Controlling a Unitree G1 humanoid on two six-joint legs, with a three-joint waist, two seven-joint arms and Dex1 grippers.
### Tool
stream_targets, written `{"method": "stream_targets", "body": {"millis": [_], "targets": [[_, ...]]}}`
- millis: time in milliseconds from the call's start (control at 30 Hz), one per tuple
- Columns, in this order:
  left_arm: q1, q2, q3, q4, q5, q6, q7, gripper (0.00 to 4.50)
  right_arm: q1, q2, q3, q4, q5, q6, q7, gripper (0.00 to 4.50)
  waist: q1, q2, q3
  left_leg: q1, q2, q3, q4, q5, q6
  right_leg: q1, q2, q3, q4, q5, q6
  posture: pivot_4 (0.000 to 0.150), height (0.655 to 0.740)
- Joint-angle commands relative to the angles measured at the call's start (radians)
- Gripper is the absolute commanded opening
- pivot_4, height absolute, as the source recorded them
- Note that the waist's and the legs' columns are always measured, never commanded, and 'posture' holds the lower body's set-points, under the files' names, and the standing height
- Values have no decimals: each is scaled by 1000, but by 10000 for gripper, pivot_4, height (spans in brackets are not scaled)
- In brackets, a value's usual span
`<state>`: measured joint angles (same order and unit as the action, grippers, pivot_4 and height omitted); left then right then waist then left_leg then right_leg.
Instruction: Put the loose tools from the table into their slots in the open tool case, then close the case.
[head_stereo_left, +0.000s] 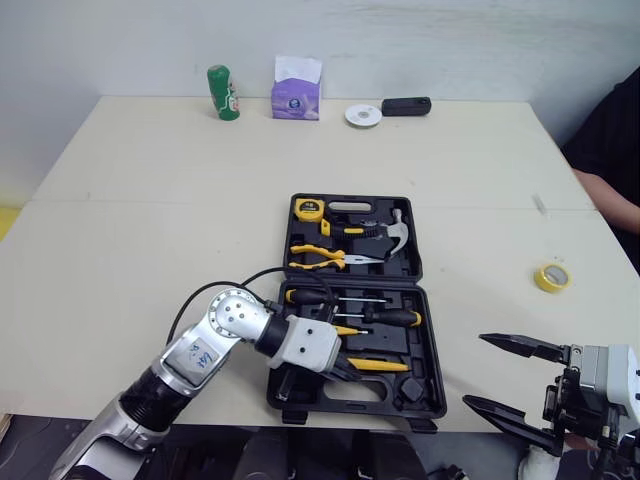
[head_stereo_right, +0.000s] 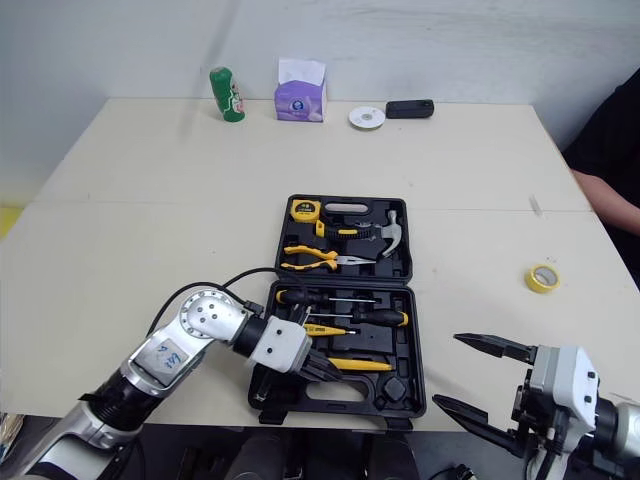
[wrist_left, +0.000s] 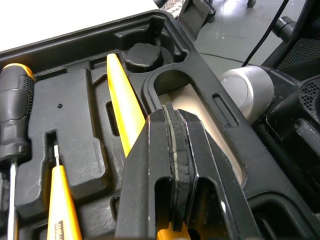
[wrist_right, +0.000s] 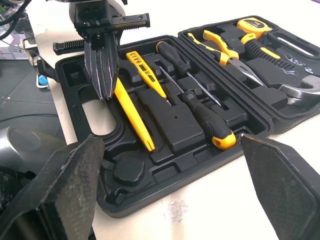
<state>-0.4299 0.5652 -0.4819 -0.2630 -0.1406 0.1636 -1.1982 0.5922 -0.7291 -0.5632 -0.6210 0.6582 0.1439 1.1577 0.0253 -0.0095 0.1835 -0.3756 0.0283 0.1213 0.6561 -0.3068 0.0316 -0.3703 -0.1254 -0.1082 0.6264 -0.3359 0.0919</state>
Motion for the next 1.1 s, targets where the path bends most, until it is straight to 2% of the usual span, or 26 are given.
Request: {"method": "stream_targets", "body": {"millis": [33,533,933,1100], "targets": [[-11,-6,9,26,18,-4,15,565,11,14,-20,-21,9,-27,7,45000,0,0,0,0,0,0,0,0,0,0,0,0,0,0,0,1500,7400],[-6,-49,21,68,15,44,64,565,17,29,-5,0,-9,-57,17,45000,0,0,0,1,0,0,0,0,0,1,0,-1,0,0,0,1500,7400],[50,1,-37,63,95,209,117,565,9,41,8,34,-28,-87,25,45000,0,3,-4,7,0,-2,-1,-4,4,9,0,-1,-3,0,0,1500,7400],[64,33,-59,130,82,226,74,565,0,49,17,65,-37,-105,27,45000,-2,4,-10,9,1,-2,-3,-4,4,10,0,-1,-5,0,0,1500,7400]]}}
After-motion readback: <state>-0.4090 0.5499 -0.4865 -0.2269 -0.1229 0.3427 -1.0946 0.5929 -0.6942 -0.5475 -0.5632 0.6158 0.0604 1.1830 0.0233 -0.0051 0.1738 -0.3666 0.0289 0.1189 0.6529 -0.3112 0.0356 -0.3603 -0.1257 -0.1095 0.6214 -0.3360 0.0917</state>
